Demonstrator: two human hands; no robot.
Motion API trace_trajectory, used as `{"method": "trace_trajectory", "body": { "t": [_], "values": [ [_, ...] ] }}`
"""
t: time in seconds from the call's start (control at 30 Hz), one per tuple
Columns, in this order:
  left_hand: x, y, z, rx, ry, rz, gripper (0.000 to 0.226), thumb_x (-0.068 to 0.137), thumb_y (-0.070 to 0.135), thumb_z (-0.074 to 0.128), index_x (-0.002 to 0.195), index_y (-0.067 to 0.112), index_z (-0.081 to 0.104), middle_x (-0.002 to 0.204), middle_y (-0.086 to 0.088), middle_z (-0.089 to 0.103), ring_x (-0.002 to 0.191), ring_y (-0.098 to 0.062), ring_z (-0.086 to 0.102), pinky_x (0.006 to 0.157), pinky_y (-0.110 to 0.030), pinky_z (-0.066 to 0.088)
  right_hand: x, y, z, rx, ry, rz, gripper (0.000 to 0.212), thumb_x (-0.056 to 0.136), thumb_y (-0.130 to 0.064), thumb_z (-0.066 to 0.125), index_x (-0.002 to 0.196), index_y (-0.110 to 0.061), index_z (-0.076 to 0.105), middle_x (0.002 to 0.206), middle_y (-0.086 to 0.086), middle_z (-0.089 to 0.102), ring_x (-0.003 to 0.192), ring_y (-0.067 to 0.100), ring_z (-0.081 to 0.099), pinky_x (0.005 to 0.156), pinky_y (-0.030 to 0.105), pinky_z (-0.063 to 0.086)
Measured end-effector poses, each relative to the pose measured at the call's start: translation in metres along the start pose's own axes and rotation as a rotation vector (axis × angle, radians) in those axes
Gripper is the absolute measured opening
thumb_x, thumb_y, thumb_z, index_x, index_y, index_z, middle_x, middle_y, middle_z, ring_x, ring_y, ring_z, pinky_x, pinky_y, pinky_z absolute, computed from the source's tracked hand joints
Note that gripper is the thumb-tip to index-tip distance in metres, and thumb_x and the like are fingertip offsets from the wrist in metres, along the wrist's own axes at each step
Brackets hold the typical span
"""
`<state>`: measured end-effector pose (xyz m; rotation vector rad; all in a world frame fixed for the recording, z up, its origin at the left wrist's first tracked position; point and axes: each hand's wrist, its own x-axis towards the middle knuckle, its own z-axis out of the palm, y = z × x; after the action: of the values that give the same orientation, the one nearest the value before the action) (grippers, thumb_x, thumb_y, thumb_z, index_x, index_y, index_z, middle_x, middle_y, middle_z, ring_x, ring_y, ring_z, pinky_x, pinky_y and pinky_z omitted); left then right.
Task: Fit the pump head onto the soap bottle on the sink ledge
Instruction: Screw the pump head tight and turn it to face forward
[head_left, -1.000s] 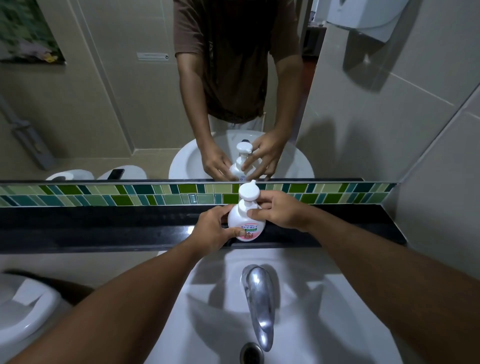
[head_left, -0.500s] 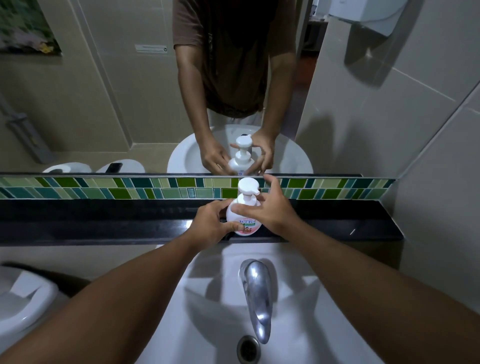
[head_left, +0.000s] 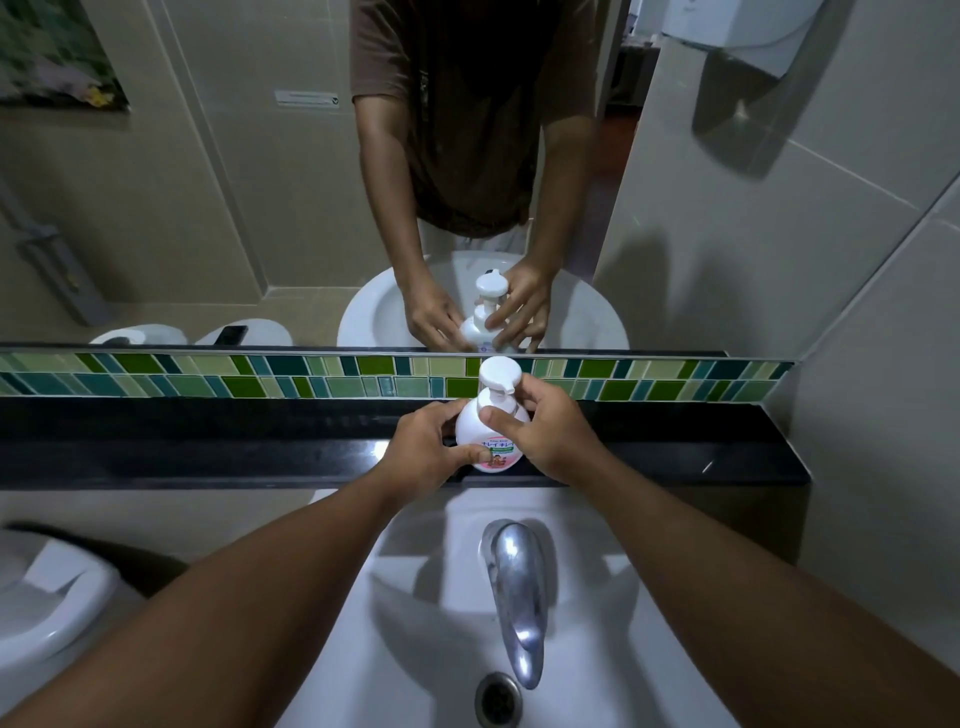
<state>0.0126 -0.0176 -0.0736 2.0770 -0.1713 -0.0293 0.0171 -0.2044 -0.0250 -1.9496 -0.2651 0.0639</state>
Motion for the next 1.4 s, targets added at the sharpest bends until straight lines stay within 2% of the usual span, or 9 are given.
{"method": "trace_trajectory", "body": {
  "t": [0.17,0.33,0.5,0.57,0.77,0.97,1.17,1.3,1.4],
  "values": [
    [-0.002,0.001,0.001,0.014,0.016,0.005,0.065,0.068,0.019,0.095,0.129,0.023,0.071,0.107,0.002,0.072,0.083,0.016,0.066,0.072,-0.002,0.046,-0.001,0.003,0.010,-0.119,0.129,-0.004,0.035,0.085,-0.029,0.080,0.113,-0.012,0.069,0.105,0.008,0.074,0.097,0.026,0.068,0.087,0.048,0.056],
    [-0.004,0.004,0.002,0.030,0.028,0.011,0.064,0.069,0.024,0.095,0.128,0.024,0.071,0.112,0.001,0.073,0.096,-0.007,0.071,0.087,-0.017,0.053,-0.001,0.005,0.017,-0.226,0.169,0.000,0.038,0.085,-0.038,0.078,0.108,-0.014,0.060,0.107,0.014,0.068,0.103,0.033,0.061,0.087,0.047,0.052],
    [-0.003,0.008,-0.001,0.043,0.013,-0.012,0.064,0.068,0.022,0.095,0.128,0.020,0.072,0.112,-0.001,0.073,0.095,-0.009,0.071,0.086,-0.017,0.051,0.011,0.000,-0.022,-0.086,-0.244,-0.048,0.054,0.090,-0.029,0.078,0.137,-0.031,0.052,0.125,-0.008,0.071,0.117,0.007,0.065,0.095,0.025,0.052],
    [-0.003,0.009,-0.002,0.057,0.006,-0.014,0.063,0.068,0.022,0.094,0.127,0.021,0.072,0.112,0.000,0.073,0.092,-0.002,0.070,0.082,-0.008,0.048,0.016,-0.003,-0.033,-0.111,-0.355,-0.037,0.049,0.092,-0.020,0.075,0.137,-0.023,0.056,0.125,-0.006,0.071,0.114,0.003,0.066,0.096,0.024,0.052],
    [-0.004,0.007,-0.002,0.065,0.022,0.008,0.062,0.068,0.025,0.095,0.125,0.021,0.072,0.113,-0.001,0.075,0.095,-0.008,0.072,0.079,-0.004,0.048,0.011,0.005,-0.024,-0.255,-0.227,-0.088,0.032,0.096,-0.029,0.069,0.125,-0.016,0.069,0.117,-0.002,0.074,0.104,0.008,0.067,0.089,0.028,0.050],
    [-0.007,0.006,0.003,0.052,0.061,0.010,0.066,0.068,0.025,0.094,0.130,0.021,0.070,0.116,-0.004,0.075,0.101,-0.017,0.073,0.094,-0.030,0.056,0.004,0.014,-0.003,-0.331,-0.075,-0.115,0.042,0.097,-0.031,0.067,0.135,-0.014,0.061,0.126,0.011,0.067,0.114,0.030,0.050,0.100,0.038,0.039],
    [-0.007,0.007,0.006,0.067,0.096,-0.005,0.065,0.068,0.024,0.094,0.129,0.024,0.071,0.112,-0.003,0.073,0.099,-0.018,0.072,0.091,-0.028,0.055,-0.002,0.017,0.019,-0.256,0.126,-0.009,0.046,0.091,-0.040,0.071,0.133,-0.023,0.062,0.099,0.010,0.054,0.098,0.023,0.048,0.087,0.033,0.041],
    [-0.008,0.009,0.004,0.075,0.084,-0.007,0.064,0.069,0.026,0.094,0.129,0.025,0.071,0.111,-0.001,0.073,0.098,-0.015,0.071,0.086,-0.018,0.051,-0.003,0.015,0.023,-0.230,0.135,0.040,0.048,0.088,-0.044,0.072,0.131,-0.027,0.060,0.109,0.014,0.057,0.105,0.027,0.052,0.091,0.035,0.044],
    [-0.007,0.013,0.001,0.067,0.053,-0.008,0.063,0.069,0.024,0.094,0.128,0.020,0.071,0.115,-0.004,0.074,0.103,-0.018,0.071,0.094,-0.032,0.056,-0.002,0.008,0.003,-0.209,-0.041,-0.033,0.055,0.087,-0.044,0.073,0.137,-0.032,0.053,0.121,0.001,0.067,0.117,0.023,0.056,0.098,0.040,0.047]
  ]
}}
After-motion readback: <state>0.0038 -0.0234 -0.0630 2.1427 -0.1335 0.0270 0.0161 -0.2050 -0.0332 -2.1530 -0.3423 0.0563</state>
